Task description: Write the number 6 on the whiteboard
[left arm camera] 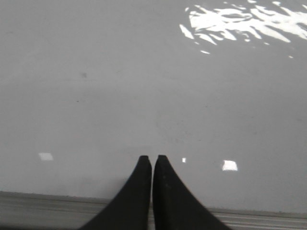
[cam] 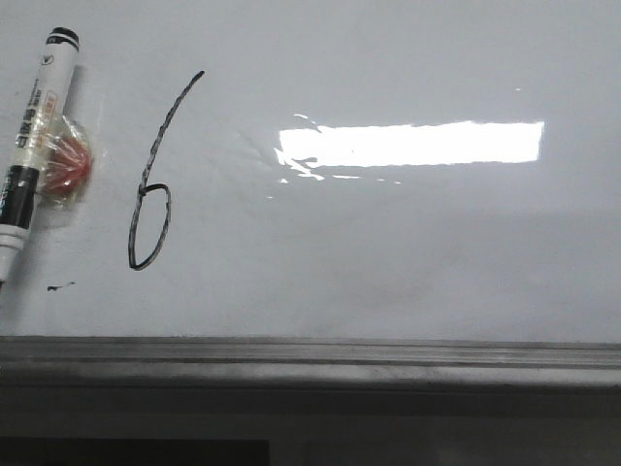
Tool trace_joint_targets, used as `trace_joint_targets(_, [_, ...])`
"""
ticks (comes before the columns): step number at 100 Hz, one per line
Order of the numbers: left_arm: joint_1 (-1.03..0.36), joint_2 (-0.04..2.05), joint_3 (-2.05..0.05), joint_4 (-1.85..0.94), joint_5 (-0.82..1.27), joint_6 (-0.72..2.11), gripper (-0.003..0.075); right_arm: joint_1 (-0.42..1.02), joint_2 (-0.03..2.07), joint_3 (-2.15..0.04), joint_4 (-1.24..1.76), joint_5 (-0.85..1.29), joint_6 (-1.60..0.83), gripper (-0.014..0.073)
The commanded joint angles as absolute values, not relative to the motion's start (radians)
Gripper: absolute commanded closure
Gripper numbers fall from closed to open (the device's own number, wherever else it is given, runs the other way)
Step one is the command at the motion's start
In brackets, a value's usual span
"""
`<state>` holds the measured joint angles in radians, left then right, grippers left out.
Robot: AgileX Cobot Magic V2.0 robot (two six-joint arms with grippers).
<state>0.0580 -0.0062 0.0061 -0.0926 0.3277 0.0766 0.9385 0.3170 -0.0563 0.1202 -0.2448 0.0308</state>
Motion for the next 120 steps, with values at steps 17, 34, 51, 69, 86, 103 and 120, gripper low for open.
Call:
trace_joint_targets(17, [-0.012,-0.036,0.049,-0.095,0.278,0.069,0.0739,0.938,0.324,-0.084,0.108,-0.320,0.023,0.0659])
trace_joint_targets(34, [-0.010,-0.036,0.049,-0.095,0.278,0.069,0.0739,0.938,0.324,-0.084,0.108,-0.320,0.023,0.0659])
trace_joint_targets(51, [-0.010,-0.036,0.049,-0.095,0.278,0.069,0.0739,0.938,0.324,-0.084,0.108,-0.322,0.023,0.0659])
trace_joint_targets(69, [-0.010,-0.036,0.049,-0.095,0.278,0.069,0.0739,0.938,0.324,-0.083,0.108,-0.322,0.023,0.0659])
trace_joint_targets(86, [-0.010,-0.036,0.049,-0.095,0.278,0.069,0.0739,0.879,0.339,-0.063,0.106,-0.329,0.023,0.0659])
trace_joint_targets(103, [-0.010,-0.036,0.049,-0.095,0.278,0.069,0.0739,0.658,0.343,-0.020,0.094,-0.335,0.023,0.0659])
trace_joint_targets(120, [-0.010,-0.036,0.049,-0.095,0.278,0.069,0.0739,0.367,0.328,0.041,0.087,-0.286,0.025,0.0659])
